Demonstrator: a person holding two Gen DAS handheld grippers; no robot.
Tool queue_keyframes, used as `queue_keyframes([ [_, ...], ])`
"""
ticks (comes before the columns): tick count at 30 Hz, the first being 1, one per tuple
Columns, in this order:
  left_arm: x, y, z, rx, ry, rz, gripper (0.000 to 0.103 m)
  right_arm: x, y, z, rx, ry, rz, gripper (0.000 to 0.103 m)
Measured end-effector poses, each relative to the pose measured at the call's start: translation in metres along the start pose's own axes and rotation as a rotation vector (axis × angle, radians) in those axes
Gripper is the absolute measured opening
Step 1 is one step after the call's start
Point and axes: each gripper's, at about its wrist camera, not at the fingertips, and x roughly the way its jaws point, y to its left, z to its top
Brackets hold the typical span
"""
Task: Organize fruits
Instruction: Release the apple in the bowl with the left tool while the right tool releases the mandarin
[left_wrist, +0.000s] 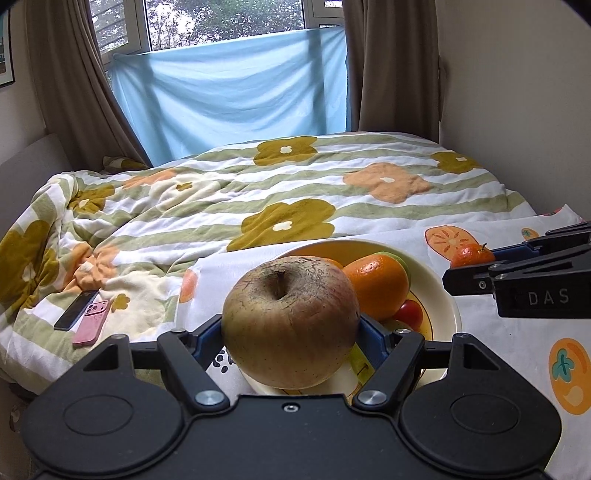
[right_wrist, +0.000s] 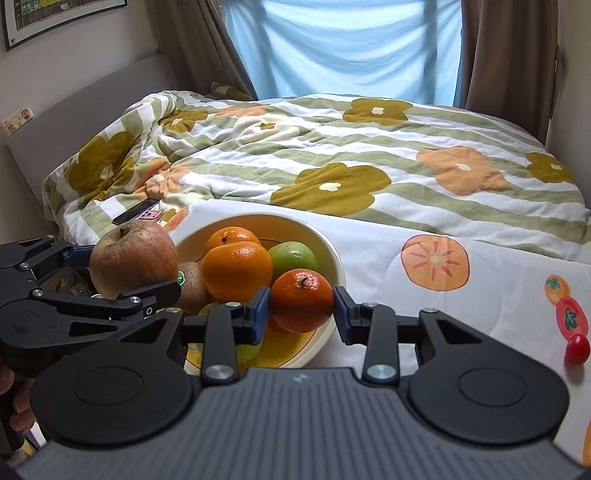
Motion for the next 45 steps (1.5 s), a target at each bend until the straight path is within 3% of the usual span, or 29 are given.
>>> queue_keyframes([
  [7,0.001,-0.011,-0.015,0.045,0.001,-0.044,0.079,0.005,0.002,-0.005,0.0,0.006,-0.023,0.051],
  [12,0.009,-0.016,-0.018,0.071,0.02,-0.024,0.081,0.007,0.002,-0.009,-0.001,0.015,-0.029,0.051],
  [14,0.006,-0.015,-0.018,0.078,-0.018,-0.024,0.081,0.008,0.003,-0.01,-0.003,0.018,-0.029,0.051],
  [18,0.002,-0.017,-0.013,0.104,-0.035,-0.01,0.095,0.006,0.003,-0.011,-0.001,0.021,-0.029,0.051],
  [29,-0.013,-0.016,-0.018,0.104,-0.021,-0.015,0.096,0.004,0.003,-0.012,-0.019,0.024,-0.013,0.051],
  [35,-0.013,-0.013,-0.022,0.091,0.012,-0.031,0.096,0.015,0.007,-0.021,-0.151,0.033,0.048,0.051],
  [40,-0.017,-0.011,-0.029,0.084,0.019,-0.026,0.096,0.024,0.003,-0.024,-0.14,0.062,0.066,0.052],
  [43,-0.018,-0.01,-0.032,0.075,0.03,-0.023,0.096,0.024,0.003,-0.026,-0.123,0.063,0.073,0.063],
  [45,-0.019,-0.009,-0.032,0.075,0.031,-0.024,0.096,0.021,0.003,-0.026,-0.111,0.042,0.051,0.095],
])
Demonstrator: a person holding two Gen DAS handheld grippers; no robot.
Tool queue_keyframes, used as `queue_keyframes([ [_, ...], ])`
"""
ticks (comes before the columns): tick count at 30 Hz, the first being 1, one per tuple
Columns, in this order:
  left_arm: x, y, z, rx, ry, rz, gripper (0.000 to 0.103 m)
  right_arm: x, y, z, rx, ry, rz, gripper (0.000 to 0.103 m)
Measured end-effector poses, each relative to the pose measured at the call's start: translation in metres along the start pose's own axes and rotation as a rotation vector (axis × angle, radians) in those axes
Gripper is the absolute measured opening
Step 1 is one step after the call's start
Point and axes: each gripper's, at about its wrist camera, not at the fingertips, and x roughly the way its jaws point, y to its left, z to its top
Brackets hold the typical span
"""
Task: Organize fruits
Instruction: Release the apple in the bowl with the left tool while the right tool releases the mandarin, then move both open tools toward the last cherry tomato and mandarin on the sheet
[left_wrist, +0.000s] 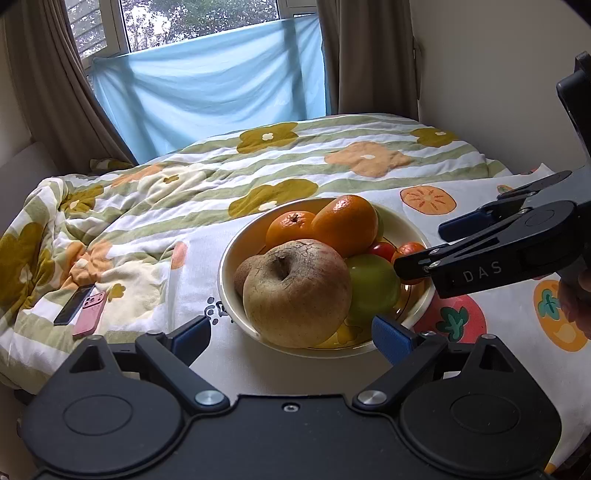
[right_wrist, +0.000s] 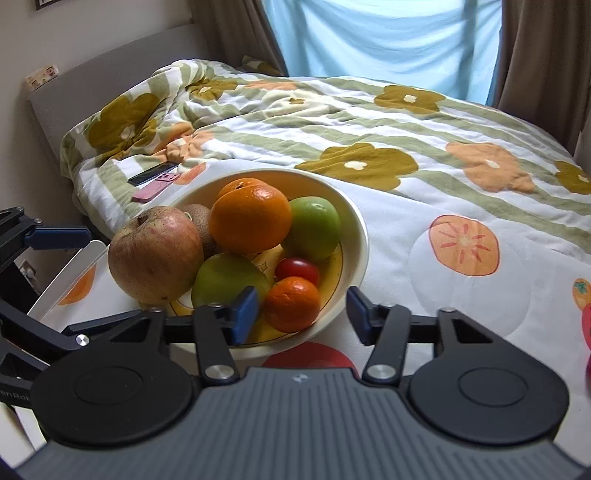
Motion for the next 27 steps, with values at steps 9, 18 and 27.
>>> queue_keyframes([
  [9,-0.009,-0.001,0.0,0.004,0.0,0.015,0.096,-0.017,0.001,0.002,0.019,-0.036,-0.04,0.103],
  [18,-0.037,-0.018,0.008,-0.033,-0.025,0.083,0.096,-0.053,-0.006,0.005,0.01,-0.077,0.001,0.103],
  [27,-0.075,-0.067,0.029,-0.02,-0.063,0.128,0.101,-0.116,-0.035,-0.005,-0.018,-0.122,-0.003,0.103],
])
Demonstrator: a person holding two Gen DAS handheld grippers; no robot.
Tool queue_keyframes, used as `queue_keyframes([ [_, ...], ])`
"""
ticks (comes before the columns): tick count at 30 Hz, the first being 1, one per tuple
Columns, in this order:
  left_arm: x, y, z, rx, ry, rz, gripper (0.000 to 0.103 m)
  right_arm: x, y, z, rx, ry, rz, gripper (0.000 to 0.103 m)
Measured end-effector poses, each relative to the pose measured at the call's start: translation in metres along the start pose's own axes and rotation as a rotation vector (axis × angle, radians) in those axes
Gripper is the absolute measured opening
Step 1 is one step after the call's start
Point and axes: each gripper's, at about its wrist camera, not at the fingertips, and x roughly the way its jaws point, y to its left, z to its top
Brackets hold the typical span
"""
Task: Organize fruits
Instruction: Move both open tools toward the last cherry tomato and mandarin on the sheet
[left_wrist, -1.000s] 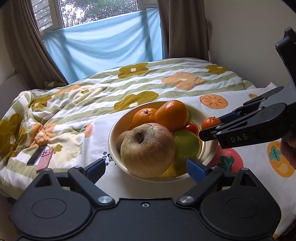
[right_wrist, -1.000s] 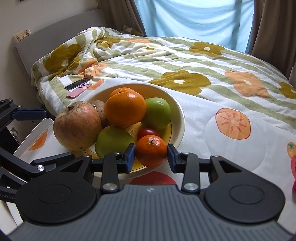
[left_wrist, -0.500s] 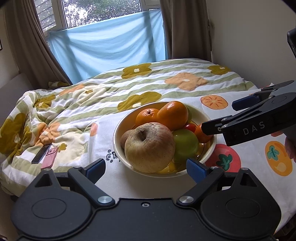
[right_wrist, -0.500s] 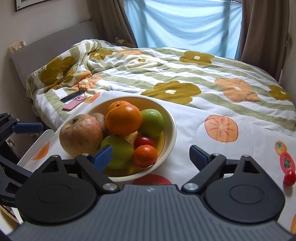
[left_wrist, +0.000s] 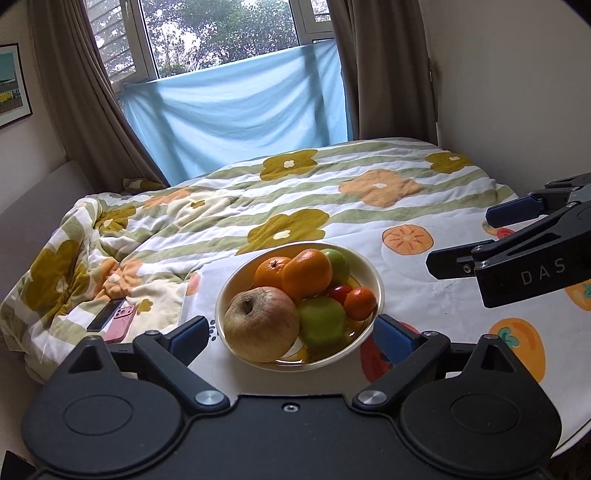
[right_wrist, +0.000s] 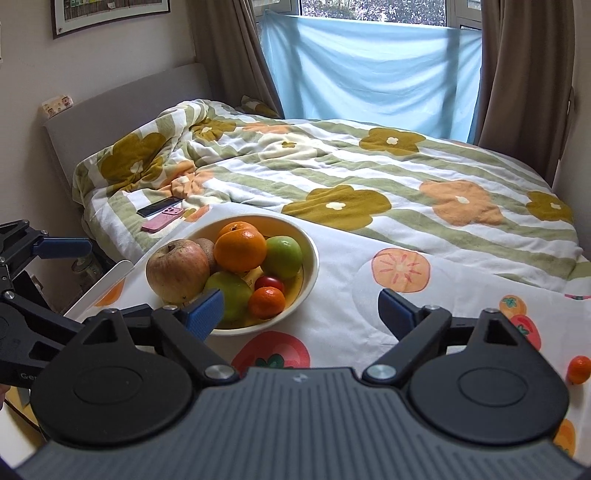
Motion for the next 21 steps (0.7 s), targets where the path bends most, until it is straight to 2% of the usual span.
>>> queue_keyframes([
  [4,-0.016,-0.033,0.013,0.013,-0.014,0.014,0.103,-0.035,-0.023,-0.005,0.016,-0.027,-0.026,0.103],
  [10,-0.027,-0.086,0.028,0.034,-0.023,-0.035,0.103,-0.079,-0.069,-0.018,0.071,-0.054,-0.11,0.103],
  [16,-0.027,-0.134,0.046,0.076,-0.056,-0.125,0.103,-0.108,-0.119,-0.034,0.149,-0.041,-0.204,0.103],
  [21,-0.008,-0.17,0.06,0.133,-0.064,-0.219,0.103,-0.118,-0.156,-0.045,0.206,-0.027,-0.267,0.103],
])
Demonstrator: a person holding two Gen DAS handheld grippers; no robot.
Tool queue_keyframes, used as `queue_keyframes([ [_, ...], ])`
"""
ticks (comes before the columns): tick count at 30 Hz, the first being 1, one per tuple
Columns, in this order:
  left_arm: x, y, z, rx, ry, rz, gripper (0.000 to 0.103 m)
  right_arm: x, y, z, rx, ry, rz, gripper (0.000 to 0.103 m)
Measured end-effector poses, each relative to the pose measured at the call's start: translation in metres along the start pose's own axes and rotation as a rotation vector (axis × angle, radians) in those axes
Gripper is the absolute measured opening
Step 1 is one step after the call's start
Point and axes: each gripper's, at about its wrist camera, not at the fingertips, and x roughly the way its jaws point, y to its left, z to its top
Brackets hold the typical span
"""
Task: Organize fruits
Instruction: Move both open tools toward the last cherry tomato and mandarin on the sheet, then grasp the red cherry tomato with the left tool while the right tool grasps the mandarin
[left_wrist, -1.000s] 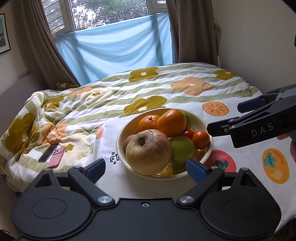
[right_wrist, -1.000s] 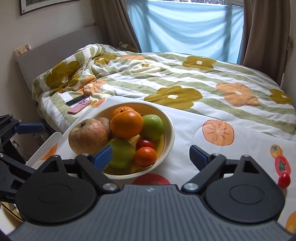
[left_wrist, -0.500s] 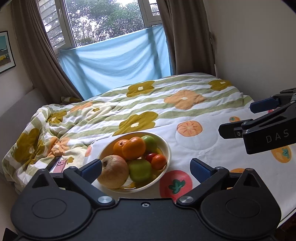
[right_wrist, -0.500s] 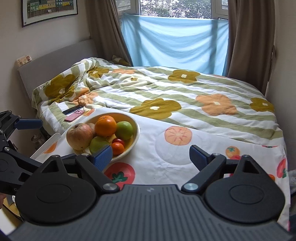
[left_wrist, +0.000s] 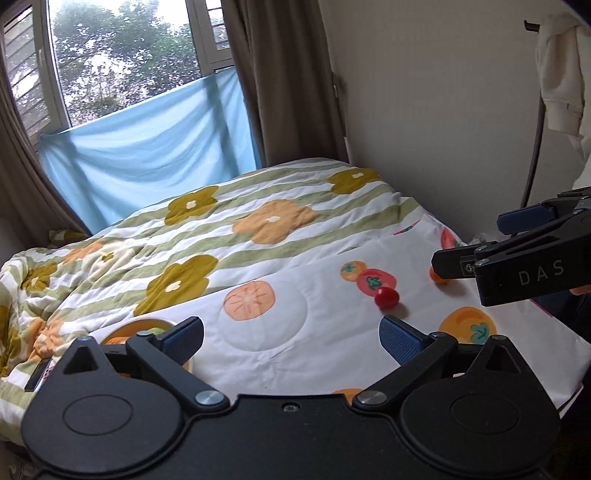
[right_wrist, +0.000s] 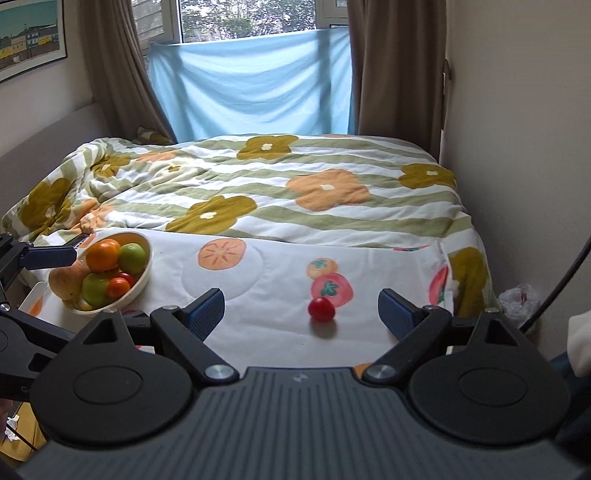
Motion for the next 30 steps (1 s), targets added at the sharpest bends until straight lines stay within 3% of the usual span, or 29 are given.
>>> queue_keyframes([
  [11,0.094,-0.051,0.024,0.125,0.012,-0.206,0.1,0.042,-0.057,-0.004,0.226,0.035,-0.204,0.102],
  [14,0.125,-0.063,0.023,0.18,0.049,-0.229,0.093,0.058,-0.064,-0.005,0.281,0.036,-0.22,0.102],
  [18,0.161,-0.063,0.018,0.175,0.094,-0.285,0.076,0.083,-0.066,-0.005,0.292,0.073,-0.244,0.102],
  [23,0.189,-0.064,0.014,0.15,0.133,-0.312,0.067,0.114,-0.068,-0.011,0.339,0.098,-0.247,0.09],
  [30,0.205,-0.068,0.008,0.164,0.156,-0.344,0.056,0.142,-0.069,-0.021,0.384,0.12,-0.28,0.09],
])
